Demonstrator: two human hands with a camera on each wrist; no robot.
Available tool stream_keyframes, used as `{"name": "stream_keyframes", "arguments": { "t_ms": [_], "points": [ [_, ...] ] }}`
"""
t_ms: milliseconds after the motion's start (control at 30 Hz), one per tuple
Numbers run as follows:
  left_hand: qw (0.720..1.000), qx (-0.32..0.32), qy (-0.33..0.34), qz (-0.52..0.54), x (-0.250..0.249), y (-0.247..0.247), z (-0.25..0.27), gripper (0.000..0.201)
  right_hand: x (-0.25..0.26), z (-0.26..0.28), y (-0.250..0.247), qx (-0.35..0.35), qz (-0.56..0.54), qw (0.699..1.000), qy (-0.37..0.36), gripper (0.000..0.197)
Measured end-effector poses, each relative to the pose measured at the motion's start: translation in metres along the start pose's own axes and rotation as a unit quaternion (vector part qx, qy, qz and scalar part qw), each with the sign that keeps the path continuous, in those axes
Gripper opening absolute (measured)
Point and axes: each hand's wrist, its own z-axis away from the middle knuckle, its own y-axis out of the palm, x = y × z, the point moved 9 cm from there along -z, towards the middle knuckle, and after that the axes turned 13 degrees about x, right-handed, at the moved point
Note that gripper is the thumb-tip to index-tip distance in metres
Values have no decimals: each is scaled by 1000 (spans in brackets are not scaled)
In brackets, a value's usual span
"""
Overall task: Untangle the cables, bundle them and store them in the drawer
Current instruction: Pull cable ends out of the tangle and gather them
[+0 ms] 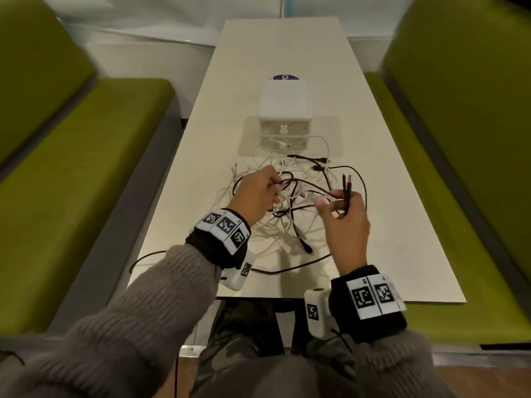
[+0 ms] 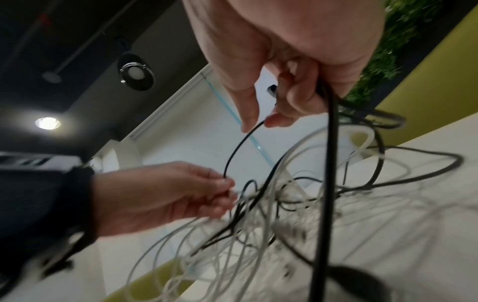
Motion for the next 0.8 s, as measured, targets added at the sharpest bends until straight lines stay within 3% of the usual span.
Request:
{"name": "stream_keyframes", "arguments": {
  "t_ms": [100, 233, 400, 533, 633, 700, 800],
  "points": [
    [996, -34, 20, 74, -7, -11, 4, 12, 4, 8, 21, 26, 24, 999, 18, 39],
    [991, -23, 45, 125, -11, -15, 3, 15, 7, 3, 43, 55, 76, 994, 50, 60],
    [985, 9, 69, 159, -10, -11, 7, 20, -2, -14, 42, 26, 42, 996, 80, 49],
    [977, -79, 73, 185, 0, -31, 10, 24, -9, -19, 45, 36, -59, 996, 64, 41],
    [985, -111, 87, 102, -7, -36, 16, 25, -13, -19, 48, 47, -94, 993, 49, 41],
    [989, -63, 131, -31, -24, -19, 20, 20, -17, -20, 48, 47, -108, 992, 50, 40],
    [968, 11, 185, -166, -30, 9, 29, 15, -16, -22, 49, 56, -109, 992, 40, 35]
  ]
}}
